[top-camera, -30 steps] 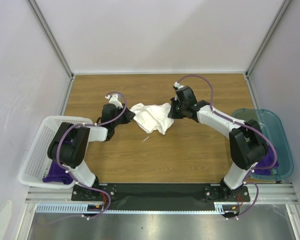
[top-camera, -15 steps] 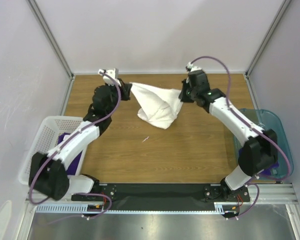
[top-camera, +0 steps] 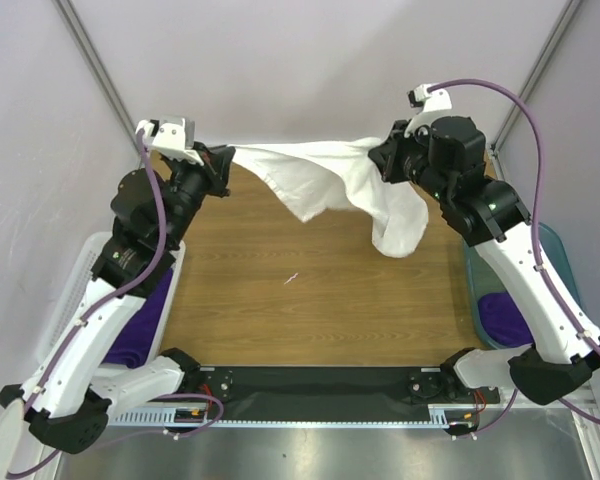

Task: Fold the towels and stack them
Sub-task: Flatten out the crumpled towel

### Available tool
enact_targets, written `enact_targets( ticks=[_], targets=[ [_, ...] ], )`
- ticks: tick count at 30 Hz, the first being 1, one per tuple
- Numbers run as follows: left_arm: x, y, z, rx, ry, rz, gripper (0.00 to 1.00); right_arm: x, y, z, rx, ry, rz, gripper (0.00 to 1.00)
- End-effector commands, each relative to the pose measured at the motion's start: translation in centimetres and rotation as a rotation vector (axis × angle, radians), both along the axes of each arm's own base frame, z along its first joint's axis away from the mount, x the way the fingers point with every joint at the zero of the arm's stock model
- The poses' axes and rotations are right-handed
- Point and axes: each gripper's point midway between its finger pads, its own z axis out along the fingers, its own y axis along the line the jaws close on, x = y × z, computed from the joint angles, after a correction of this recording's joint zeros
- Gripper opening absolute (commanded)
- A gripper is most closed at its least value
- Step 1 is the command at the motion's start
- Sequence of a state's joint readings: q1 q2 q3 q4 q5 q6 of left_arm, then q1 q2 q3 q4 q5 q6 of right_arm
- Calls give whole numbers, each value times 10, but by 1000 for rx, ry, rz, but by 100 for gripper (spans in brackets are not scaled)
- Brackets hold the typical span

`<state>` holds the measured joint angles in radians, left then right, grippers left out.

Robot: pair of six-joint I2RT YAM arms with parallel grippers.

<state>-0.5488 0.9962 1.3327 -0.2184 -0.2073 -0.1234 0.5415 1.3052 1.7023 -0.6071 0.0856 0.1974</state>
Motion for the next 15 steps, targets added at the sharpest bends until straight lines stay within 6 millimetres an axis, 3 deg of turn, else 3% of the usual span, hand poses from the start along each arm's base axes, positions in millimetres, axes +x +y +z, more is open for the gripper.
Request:
enact_targets(
  ticks=[1, 2, 3, 6, 7, 8, 10, 11, 12, 15],
  targets=[
    [-2, 47, -21, 83, 91, 204, 0, 6, -40, -59, -194, 151, -150, 0],
    [0, 45, -30, 85, 116, 206, 0, 8, -36, -74, -198, 183, -147, 0],
    [3, 45, -40, 93, 137, 215, 0, 7, -33, -105, -210, 253, -141, 0],
    [14, 47, -78, 135, 229, 261, 0, 10, -10, -154, -178, 354, -71, 0],
    [16, 47, -91, 149, 256, 272, 0, 6, -4, -183, -193, 412, -40, 0],
    [20, 49, -103, 162, 287, 300, 0, 7, 9, -190, -160, 423, 11, 0],
    [24, 53, -120, 185, 322, 332, 0, 10, 22, -225, -160, 497, 41, 0],
    [27, 55, -126, 194, 333, 352, 0, 11, 36, -229, -140, 495, 84, 0],
    [29, 60, -133, 203, 346, 380, 1, 16, 43, -247, -149, 530, 96, 0],
    [36, 62, -143, 191, 364, 382, 0, 22, 64, -258, -162, 542, 134, 3]
  ],
)
